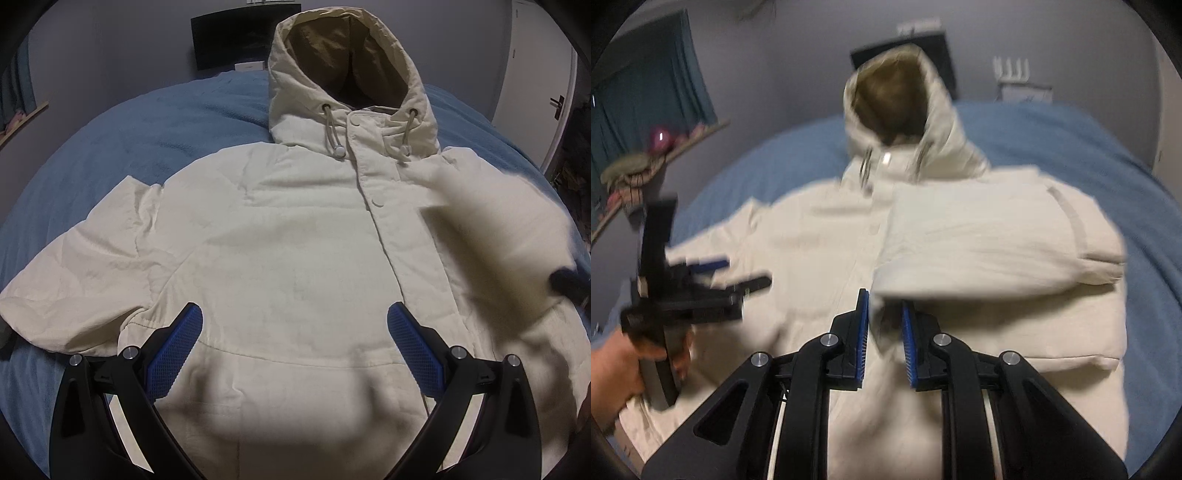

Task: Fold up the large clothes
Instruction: 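Fold the held sleeve across the jacket front, then open the right tool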

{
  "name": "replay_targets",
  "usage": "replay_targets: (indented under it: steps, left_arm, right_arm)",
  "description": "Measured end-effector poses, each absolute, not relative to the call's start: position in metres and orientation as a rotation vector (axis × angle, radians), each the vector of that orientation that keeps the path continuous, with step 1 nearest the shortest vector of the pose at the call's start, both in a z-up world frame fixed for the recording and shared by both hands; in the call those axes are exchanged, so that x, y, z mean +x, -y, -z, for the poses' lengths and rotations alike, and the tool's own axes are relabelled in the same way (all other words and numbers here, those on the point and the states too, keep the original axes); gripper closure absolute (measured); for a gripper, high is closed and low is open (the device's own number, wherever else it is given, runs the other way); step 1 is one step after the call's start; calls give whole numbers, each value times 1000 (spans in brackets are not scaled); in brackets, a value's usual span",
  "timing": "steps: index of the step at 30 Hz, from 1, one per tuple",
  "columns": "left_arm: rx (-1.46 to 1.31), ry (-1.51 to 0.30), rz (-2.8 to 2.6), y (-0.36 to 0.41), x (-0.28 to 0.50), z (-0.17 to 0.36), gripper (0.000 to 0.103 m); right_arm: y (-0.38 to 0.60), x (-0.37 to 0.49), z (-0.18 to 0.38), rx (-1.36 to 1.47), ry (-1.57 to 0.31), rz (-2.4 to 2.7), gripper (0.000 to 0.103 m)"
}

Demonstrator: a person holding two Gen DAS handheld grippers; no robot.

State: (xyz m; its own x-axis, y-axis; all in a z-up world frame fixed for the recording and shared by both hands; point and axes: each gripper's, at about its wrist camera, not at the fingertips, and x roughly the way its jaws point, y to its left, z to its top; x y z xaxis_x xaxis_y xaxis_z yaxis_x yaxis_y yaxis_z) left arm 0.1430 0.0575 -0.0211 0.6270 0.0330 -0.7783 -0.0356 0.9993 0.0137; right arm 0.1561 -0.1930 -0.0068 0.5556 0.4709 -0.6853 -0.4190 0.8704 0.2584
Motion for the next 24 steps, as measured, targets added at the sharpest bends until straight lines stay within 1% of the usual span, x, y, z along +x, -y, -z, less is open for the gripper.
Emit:
replay_targets:
  steps: [1, 2, 3, 4, 7, 10, 11, 12, 14, 17, 20, 21, 22, 24]
  left_arm:
    - [-1, -890, -34, -56, 143, 21, 6]
    - [2, -886, -29, -55, 143, 20, 6]
    - [8, -881, -23, -53, 142, 19, 6]
    - [14, -876, -15, -51, 141, 18, 6]
    - [34, -852, 30, -42, 137, 14, 6]
    - [52, -847, 107, -24, 133, 11, 6]
    - [57, -849, 131, -18, 133, 10, 6]
    - [79, -850, 144, -6, 132, 8, 6]
    - [125, -838, 158, 12, 130, 3, 6]
    - [144, -817, 231, 43, 130, -5, 6]
    - [120, -810, 316, 76, 135, -9, 7]
    - [133, -805, 347, 92, 138, -8, 8]
    - [156, -801, 362, 104, 140, -7, 15]
    - [215, -803, 393, 131, 145, -1, 22]
  right_arm:
    - [186, 154, 8, 66, -836, -525, 79]
    - [185, 152, 5, 64, -840, -521, 60]
    - [185, 151, 1, 58, -844, -514, 45]
    - [185, 151, -5, 48, -849, -510, 41]
    - [202, 140, -22, 20, -874, -443, 41]
    - [234, 122, -32, 70, -869, -354, 41]
    - [244, 120, -35, 83, -859, -325, 38]
    - [256, 117, -37, 97, -838, -278, 32]
    - [279, 118, -36, 134, -801, -186, 27]
    - [310, 129, -26, 225, -798, -94, 27]
    - [330, 134, -19, 245, -776, -37, 27]
    - [335, 135, -17, 253, -774, -24, 27]
    - [341, 136, -15, 265, -776, -13, 27]
    - [350, 138, -10, 281, -789, -3, 27]
